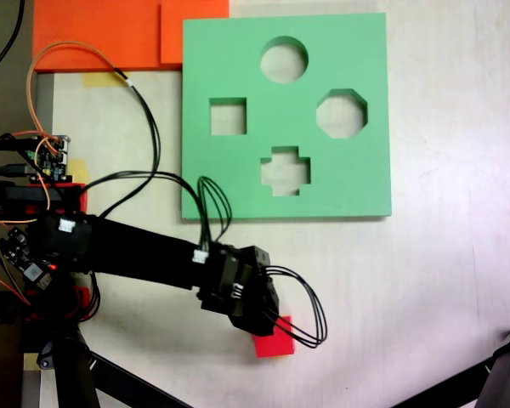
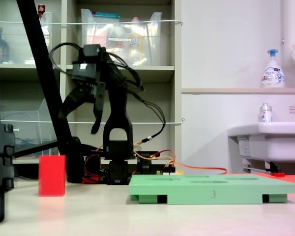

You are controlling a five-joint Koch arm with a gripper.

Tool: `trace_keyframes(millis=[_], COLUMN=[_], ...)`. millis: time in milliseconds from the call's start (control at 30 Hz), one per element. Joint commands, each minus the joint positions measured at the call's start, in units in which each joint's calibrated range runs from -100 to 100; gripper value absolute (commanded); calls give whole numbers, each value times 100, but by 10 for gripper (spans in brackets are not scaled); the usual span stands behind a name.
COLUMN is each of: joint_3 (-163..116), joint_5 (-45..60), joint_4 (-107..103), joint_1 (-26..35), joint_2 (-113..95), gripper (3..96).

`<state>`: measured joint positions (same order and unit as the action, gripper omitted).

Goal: Put the square block into the corresponding hole

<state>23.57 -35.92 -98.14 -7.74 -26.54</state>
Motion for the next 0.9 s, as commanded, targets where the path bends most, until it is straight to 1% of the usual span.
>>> trace_keyframes(millis=[33, 133, 300, 767, 867, 900], joint_3=[295, 255, 236, 196, 196, 196], joint_5=[132, 215, 479, 527, 527, 527], joint_4=[-186, -186, -186, -186, -167, -99], joint_1=[-83, -210, -410, -459, -459, -459], joint_2=[461, 936, 1509, 2766, 2933, 3003], gripper=[576, 673, 781, 779, 767, 743])
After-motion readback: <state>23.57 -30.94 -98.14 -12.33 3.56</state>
